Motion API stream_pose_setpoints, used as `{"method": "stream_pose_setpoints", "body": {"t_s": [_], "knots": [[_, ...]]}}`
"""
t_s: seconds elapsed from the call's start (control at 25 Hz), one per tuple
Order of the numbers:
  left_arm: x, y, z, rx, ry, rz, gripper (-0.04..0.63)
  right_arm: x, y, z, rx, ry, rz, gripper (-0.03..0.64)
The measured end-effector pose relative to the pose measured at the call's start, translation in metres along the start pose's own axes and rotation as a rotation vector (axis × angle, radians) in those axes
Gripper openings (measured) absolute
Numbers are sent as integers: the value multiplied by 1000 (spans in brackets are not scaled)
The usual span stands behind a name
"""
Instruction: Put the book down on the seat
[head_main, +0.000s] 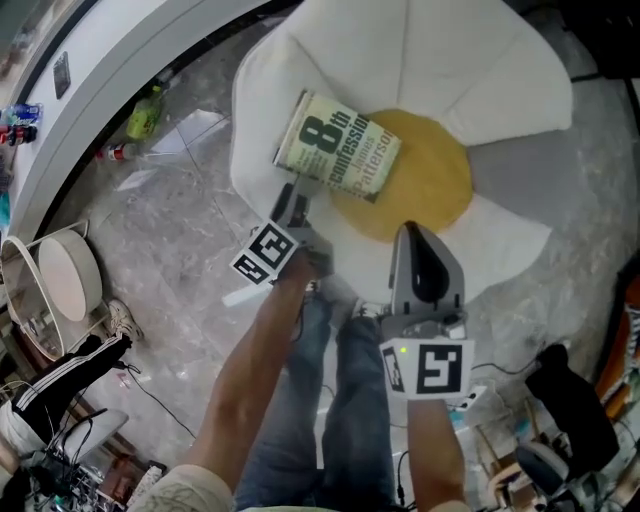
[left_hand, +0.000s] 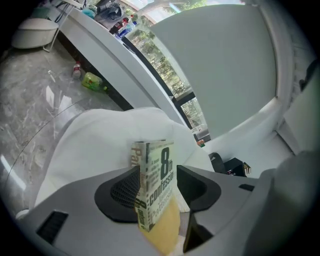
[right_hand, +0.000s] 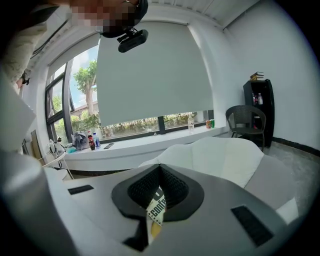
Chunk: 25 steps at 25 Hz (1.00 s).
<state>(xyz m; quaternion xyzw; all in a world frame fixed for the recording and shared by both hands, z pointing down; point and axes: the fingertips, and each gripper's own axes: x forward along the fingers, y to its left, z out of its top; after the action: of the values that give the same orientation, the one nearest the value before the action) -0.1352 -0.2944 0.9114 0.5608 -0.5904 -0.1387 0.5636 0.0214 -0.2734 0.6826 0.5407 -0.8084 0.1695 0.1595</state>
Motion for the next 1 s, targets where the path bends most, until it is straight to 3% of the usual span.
{"method": "stream_pose_setpoints", "body": {"t_s": [0.28,0.6,0.88,1.0], "knots": [[-43,-77,24,-85,-57,-92,225,-30,-6,54,-15,-70,-4,-2],[-121,-211,64,-95,-117,-228,224,-86,-16,143,-2,-162,-39,-2],[-175,-331,85,-174,-157,-420,219,-137,-27,215,-8,-251,-64,-2],[-200,-369,91,-187,-171,-466,219,-161,-28,239,-2,-275,-75,-2]]}}
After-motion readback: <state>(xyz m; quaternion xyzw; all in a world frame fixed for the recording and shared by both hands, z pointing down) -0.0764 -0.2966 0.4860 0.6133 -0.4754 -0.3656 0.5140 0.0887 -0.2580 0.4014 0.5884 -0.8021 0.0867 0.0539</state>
